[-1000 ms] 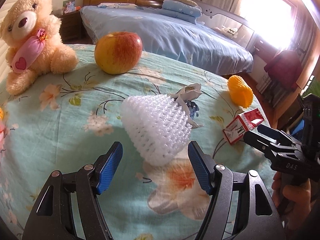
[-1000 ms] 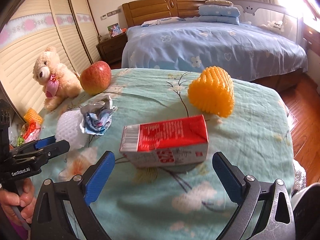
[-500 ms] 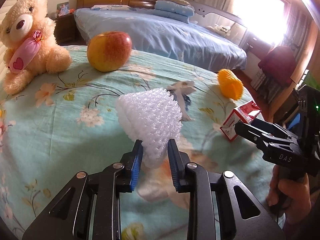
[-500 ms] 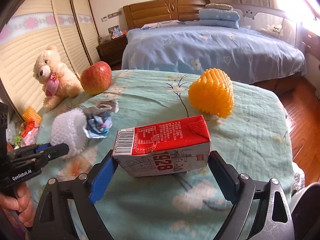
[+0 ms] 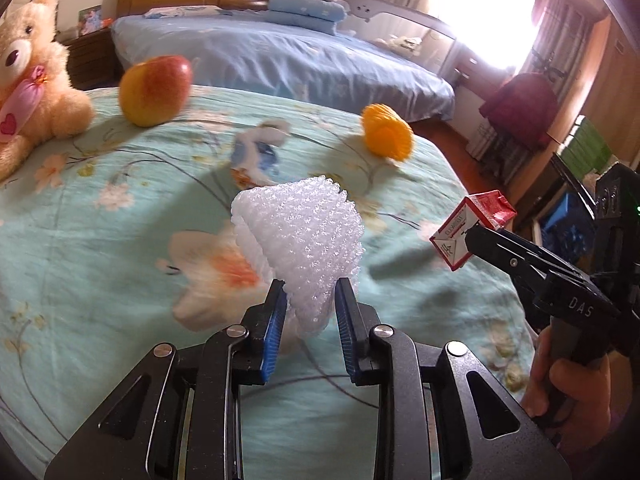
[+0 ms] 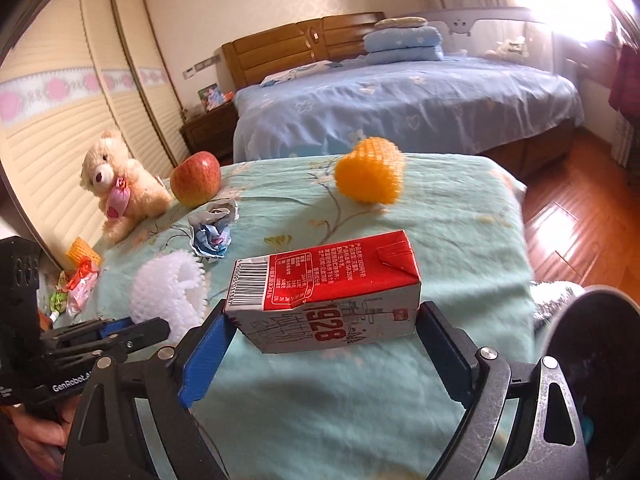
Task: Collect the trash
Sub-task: 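Carry the milk carton with the right tool while the left tool carries the foam net over the bin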
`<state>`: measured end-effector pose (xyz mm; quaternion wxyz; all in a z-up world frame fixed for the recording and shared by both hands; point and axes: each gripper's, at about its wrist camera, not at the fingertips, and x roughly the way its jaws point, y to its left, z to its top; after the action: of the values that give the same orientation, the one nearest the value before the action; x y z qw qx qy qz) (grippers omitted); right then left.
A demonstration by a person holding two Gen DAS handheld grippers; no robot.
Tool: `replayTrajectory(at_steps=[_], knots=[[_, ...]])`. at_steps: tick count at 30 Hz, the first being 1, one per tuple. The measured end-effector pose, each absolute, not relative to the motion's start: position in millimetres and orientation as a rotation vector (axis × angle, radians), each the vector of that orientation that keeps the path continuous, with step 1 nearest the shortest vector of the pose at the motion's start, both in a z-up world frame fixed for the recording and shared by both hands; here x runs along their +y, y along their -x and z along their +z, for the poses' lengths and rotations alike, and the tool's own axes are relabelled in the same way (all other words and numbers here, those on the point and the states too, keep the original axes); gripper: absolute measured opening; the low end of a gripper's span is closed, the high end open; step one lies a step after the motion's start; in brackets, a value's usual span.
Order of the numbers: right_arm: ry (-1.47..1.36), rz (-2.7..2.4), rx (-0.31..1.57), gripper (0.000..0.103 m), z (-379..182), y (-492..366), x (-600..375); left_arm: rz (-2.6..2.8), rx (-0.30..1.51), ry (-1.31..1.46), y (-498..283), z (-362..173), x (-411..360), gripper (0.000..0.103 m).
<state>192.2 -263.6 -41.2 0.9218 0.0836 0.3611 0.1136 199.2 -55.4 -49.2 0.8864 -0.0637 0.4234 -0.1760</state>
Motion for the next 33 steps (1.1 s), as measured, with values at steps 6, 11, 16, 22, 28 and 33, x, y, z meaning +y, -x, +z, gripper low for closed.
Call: replayTrajectory(at_steps=[6,11,16,22,28,33], knots=[[-0.205,0.178,0.738,0.091,-43.8,-168.3,-285.7,-0.426,0.888,0.119,-188.3,-47.9,-81.6,0.024],[-0.233,0.132,0.734,0.091,-45.3,-148.3,-308.1,-0.473,0.887,0.096,-179.9,-43.6,-105.9,0.024],[-0.26,0.094,0.73,0.091,-46.1,-132.2,-328.9,-0.515,0.887,0.066,-171.6,-40.8,-132.1,0.024],[-0.286,0.041,0.722,0.091,-46.7,-113.3,-353.3,-0.565,0.883,0.033,-162.1,-37.4,-161.7,0.024],[-0.313,-0.003,0.713,0.091,-47.5,-99.8,-376.5,-0.61,0.886,0.005,-156.0,-35.9,-188.5,0.024],[-0.328,-0.04,0.708,0.091,-48.4,-90.7,-393.7,-0.639,0.889,-0.014,-152.0,-35.8,-206.0,0.024]])
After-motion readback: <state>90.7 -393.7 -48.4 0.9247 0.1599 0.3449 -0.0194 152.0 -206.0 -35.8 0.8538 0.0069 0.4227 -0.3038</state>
